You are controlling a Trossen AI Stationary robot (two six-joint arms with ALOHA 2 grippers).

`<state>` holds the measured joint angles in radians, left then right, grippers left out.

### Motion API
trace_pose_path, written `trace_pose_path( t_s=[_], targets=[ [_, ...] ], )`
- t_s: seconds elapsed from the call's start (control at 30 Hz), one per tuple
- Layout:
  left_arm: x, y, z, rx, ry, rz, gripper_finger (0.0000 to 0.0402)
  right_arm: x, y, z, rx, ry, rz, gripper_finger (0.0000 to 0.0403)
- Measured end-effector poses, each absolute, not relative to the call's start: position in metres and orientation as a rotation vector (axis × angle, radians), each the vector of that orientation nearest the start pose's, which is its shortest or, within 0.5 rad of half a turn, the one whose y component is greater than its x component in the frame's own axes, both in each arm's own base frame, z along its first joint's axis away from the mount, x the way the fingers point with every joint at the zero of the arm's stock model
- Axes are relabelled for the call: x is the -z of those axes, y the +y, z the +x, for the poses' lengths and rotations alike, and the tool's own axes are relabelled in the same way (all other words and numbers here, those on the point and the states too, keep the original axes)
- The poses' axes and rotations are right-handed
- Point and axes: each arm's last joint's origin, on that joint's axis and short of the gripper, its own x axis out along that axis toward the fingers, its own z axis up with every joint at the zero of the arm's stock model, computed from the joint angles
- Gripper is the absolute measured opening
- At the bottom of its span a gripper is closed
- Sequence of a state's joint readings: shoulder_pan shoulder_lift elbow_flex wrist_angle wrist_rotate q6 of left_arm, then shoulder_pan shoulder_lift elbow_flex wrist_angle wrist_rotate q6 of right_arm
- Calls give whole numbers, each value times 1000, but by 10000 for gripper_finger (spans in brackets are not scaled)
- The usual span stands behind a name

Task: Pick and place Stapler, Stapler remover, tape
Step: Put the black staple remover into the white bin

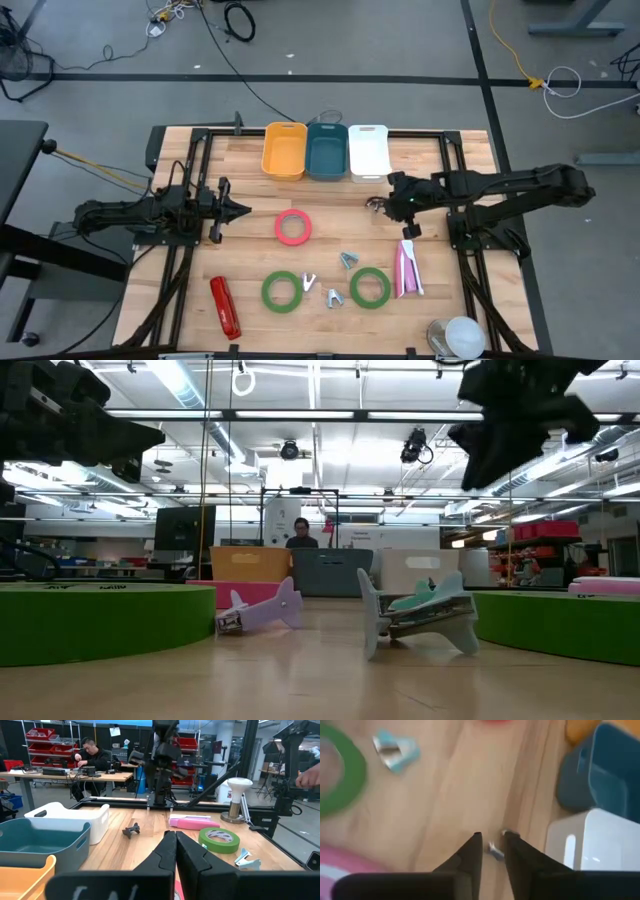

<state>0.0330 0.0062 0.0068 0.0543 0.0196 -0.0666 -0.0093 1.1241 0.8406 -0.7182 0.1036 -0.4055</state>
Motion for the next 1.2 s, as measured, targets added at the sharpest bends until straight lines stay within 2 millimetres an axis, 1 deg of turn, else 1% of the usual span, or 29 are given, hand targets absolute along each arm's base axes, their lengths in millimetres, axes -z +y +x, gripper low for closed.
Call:
trace_pose_path(
  t_s=[0.13, 0.3, 0.4, 0.53, 0.77, 0.9, 1.03, 1.2],
  targets=[
    [-171, 3, 97, -12, -56, -65, 10, -237, -6, 214, -137, 1113, -526, 129],
    [-171, 3, 97, -12, -56, -65, 10, -223, -7, 222, -232, 1178, -636, 175],
    [-171, 3, 97, -12, -55, -65, 10, -216, -8, 227, -261, 1210, -672, 197],
    [-171, 3, 97, -12, -56, -65, 10, -207, -12, 233, -272, 1246, -675, 216],
    [-171, 3, 97, -12, -56, -65, 10, -194, -25, 241, -297, 1281, -680, 222],
    [-171, 3, 97, -12, -56, -65, 10, -188, -33, 246, -326, 1260, -663, 215],
    [-171, 3, 97, -12, -55, -65, 10, -182, -42, 251, -336, 1258, -688, 207],
    [-171, 3, 97, -12, -56, -65, 10, -174, -50, 251, -380, 1274, -654, 199]
  ],
)
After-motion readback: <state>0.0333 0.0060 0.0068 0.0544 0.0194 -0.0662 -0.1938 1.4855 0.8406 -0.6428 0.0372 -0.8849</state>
